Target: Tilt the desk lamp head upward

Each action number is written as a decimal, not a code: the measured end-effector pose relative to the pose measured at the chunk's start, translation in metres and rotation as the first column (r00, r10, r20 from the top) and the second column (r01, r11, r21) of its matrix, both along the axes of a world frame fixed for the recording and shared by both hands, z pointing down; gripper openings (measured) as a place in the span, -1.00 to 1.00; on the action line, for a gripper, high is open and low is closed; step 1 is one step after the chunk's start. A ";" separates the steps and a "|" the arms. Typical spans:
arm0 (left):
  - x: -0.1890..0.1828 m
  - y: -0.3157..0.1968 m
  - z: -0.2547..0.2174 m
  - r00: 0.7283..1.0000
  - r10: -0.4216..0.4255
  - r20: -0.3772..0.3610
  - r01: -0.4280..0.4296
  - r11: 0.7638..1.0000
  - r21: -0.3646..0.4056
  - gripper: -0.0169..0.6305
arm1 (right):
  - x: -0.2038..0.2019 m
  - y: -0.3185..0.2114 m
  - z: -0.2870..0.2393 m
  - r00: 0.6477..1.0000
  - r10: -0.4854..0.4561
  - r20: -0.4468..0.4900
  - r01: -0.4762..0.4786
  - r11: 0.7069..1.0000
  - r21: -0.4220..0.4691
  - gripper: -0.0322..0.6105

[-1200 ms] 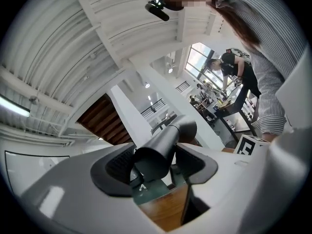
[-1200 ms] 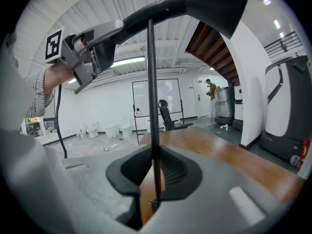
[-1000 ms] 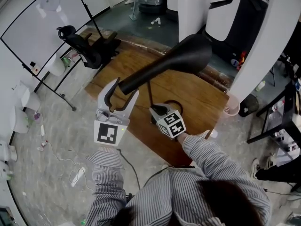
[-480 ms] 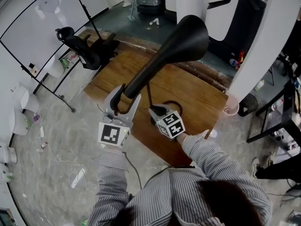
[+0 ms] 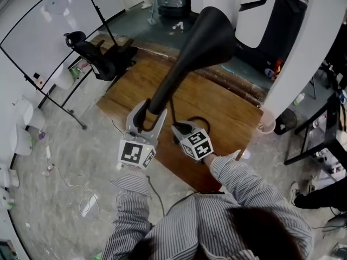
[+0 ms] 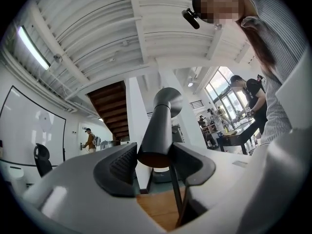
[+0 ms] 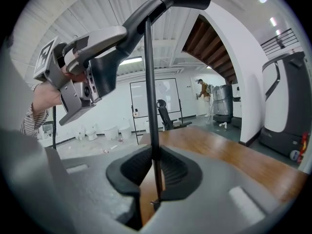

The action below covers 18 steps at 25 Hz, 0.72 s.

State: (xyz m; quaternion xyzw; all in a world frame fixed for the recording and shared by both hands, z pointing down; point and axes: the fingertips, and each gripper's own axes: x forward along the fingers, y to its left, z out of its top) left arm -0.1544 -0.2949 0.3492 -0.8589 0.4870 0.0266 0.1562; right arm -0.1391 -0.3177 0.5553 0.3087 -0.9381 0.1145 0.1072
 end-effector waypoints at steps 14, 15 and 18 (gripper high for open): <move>0.008 -0.009 0.007 0.989 0.028 -0.148 -0.036 0.998 -0.048 -0.26 | 0.000 -0.001 0.002 0.999 0.005 -0.040 -0.005 1.000 -0.003 -0.75; 0.007 -0.009 0.006 0.988 0.025 -0.155 -0.034 0.998 -0.053 -0.25 | 0.000 -0.001 0.002 0.999 0.006 -0.042 -0.006 1.000 -0.003 -0.75; 0.005 -0.009 0.006 0.992 0.020 -0.126 -0.027 0.998 -0.056 -0.25 | -0.002 -0.001 -0.001 0.999 -0.004 -0.048 0.004 1.000 0.002 -0.75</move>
